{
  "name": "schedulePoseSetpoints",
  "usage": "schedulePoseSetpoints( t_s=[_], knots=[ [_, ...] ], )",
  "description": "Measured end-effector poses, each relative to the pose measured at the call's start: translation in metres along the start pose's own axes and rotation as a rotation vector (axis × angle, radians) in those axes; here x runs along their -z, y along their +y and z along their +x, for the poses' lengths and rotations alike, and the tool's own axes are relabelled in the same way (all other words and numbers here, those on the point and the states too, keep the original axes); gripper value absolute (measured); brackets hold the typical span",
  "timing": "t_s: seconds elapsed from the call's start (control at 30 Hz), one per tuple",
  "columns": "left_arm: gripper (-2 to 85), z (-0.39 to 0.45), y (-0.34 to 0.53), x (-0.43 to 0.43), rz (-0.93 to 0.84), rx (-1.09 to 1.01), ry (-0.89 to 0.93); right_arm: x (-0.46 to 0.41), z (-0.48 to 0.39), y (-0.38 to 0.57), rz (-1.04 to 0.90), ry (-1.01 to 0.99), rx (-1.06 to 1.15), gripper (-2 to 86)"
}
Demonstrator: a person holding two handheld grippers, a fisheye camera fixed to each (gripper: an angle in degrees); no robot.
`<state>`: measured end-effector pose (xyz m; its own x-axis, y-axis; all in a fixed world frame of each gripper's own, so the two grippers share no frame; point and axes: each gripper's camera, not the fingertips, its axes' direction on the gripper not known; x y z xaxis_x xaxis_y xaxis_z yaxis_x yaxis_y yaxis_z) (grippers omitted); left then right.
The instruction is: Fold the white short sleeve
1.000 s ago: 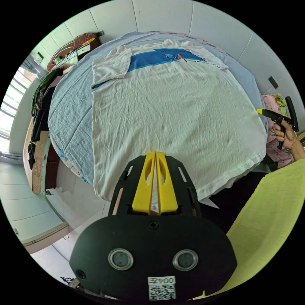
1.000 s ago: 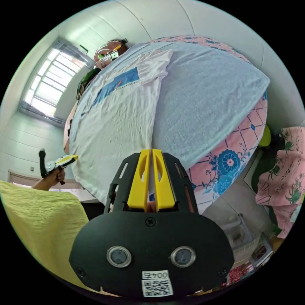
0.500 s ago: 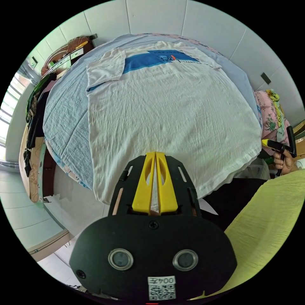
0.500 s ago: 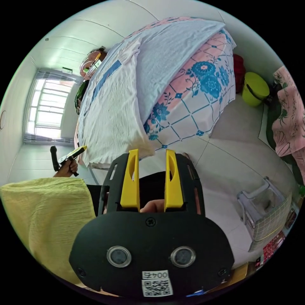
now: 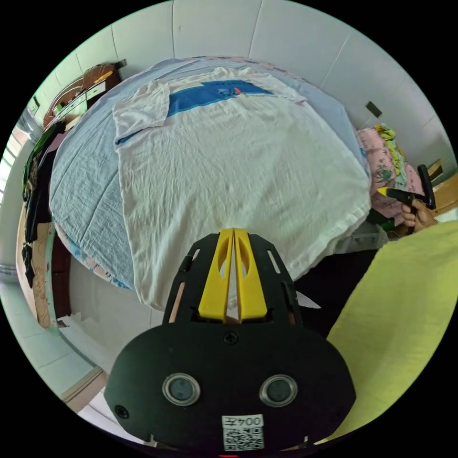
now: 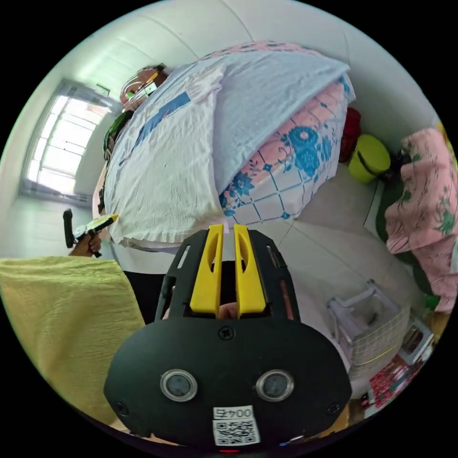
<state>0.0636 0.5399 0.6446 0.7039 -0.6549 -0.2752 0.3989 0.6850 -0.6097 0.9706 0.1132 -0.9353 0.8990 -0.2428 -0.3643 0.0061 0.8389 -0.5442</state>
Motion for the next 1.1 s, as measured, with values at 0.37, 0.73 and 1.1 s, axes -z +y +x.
schedulePoseSetpoints(
  t_s=[0.37, 0.73, 1.1],
  knots=[
    [6.2, 0.065, 0.063, 0.008, 0.108, -0.401, -0.005, -0.078, -0.254, 0.013, -0.128, 0.158, 0.824, 10.0],
    [6.2, 0.040, 0.081, -0.016, 0.055, -0.433, 0.053, -0.138, -0.315, 0.032, -0.201, 0.287, 0.949, 6.5],
    [1.3, -0.012, 0.098, -0.004, 0.076, -0.354, 0.136, -0.131, -0.328, 0.029, -0.192, 0.221, 0.884, -0.3]
  ],
)
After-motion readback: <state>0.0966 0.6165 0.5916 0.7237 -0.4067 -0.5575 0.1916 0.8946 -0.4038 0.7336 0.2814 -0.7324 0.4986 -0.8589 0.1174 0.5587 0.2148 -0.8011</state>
